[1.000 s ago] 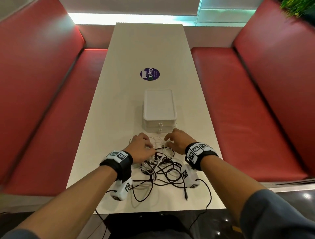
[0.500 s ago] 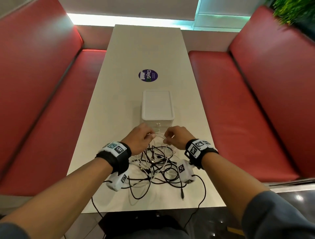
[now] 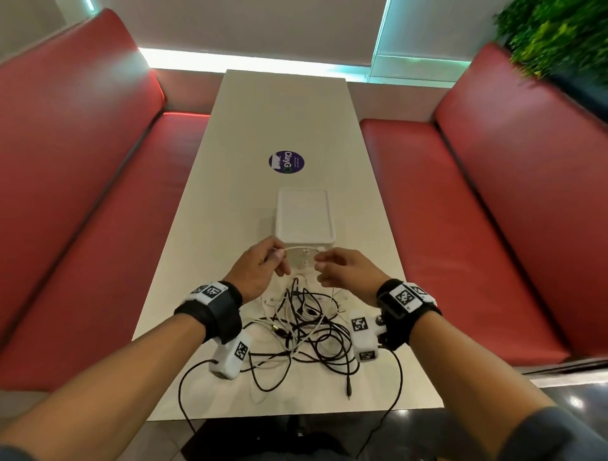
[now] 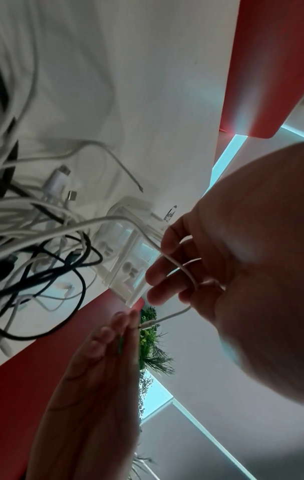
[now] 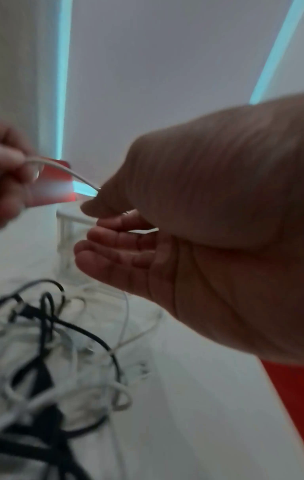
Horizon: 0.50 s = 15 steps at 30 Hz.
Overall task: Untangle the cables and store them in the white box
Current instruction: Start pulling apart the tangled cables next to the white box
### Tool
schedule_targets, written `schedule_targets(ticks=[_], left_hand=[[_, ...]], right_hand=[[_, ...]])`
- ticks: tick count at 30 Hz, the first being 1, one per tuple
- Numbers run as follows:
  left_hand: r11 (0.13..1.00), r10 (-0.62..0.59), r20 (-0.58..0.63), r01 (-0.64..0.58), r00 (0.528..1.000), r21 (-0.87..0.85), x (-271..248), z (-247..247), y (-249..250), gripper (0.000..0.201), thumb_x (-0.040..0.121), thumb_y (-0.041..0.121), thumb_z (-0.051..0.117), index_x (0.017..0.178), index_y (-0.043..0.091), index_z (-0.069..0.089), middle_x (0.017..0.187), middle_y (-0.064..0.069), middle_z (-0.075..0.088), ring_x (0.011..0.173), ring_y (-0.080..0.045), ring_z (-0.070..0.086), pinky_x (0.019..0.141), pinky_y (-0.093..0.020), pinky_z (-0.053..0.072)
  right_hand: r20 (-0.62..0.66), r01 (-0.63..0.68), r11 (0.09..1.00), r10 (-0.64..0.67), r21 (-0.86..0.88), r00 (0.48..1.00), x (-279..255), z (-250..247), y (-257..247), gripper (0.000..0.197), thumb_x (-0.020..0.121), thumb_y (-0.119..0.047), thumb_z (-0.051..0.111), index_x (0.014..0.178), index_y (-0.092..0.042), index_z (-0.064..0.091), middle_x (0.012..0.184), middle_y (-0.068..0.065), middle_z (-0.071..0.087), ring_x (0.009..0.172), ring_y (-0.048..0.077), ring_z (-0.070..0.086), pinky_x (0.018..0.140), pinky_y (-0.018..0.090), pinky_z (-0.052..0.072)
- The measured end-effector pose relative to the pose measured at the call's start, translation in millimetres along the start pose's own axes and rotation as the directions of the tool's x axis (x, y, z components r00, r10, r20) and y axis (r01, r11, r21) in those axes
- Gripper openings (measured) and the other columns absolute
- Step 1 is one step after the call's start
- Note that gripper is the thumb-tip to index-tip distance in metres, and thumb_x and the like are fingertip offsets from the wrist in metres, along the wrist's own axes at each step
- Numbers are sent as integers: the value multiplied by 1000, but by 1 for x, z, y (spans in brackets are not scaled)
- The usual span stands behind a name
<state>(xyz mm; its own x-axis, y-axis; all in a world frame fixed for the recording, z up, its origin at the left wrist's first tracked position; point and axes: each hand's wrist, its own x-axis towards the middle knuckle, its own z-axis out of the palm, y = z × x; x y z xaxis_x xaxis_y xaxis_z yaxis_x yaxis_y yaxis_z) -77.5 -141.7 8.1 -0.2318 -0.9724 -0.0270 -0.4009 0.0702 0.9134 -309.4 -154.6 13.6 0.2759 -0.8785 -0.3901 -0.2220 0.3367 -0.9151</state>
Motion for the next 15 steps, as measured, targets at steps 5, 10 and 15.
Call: schedule_targets(ticks=[5, 10, 15], left_hand=[[1000, 11, 18, -10, 1000, -5, -2, 13, 8, 14, 106, 20, 40, 102, 17, 54, 91, 6, 76, 83, -12, 69, 77, -23, 51], [987, 45, 99, -59, 994, 146, -10, 27, 10, 25, 106, 29, 38, 89, 22, 55, 83, 5, 69, 78, -5, 62, 76, -24, 48], [934, -159, 208, 79, 965, 349, -19, 29, -24, 28, 106, 27, 32, 89, 17, 52, 85, 1, 67, 74, -19, 58, 73, -34, 47]], right_hand=[[-61, 77, 922, -58, 380, 996, -6, 5, -21, 20, 102, -26, 58, 112, -15, 71, 105, 2, 71, 98, 17, 65, 81, 29, 52], [-61, 113, 784, -96, 610, 994, -9, 20, -48, 23, 107, -17, 42, 95, -8, 60, 86, 7, 66, 93, 24, 68, 90, 35, 54], [-179, 191, 742, -97, 642, 979, -19, 9, -110, 15, 103, -19, 46, 92, -14, 54, 63, -4, 29, 49, 10, 28, 48, 24, 41]])
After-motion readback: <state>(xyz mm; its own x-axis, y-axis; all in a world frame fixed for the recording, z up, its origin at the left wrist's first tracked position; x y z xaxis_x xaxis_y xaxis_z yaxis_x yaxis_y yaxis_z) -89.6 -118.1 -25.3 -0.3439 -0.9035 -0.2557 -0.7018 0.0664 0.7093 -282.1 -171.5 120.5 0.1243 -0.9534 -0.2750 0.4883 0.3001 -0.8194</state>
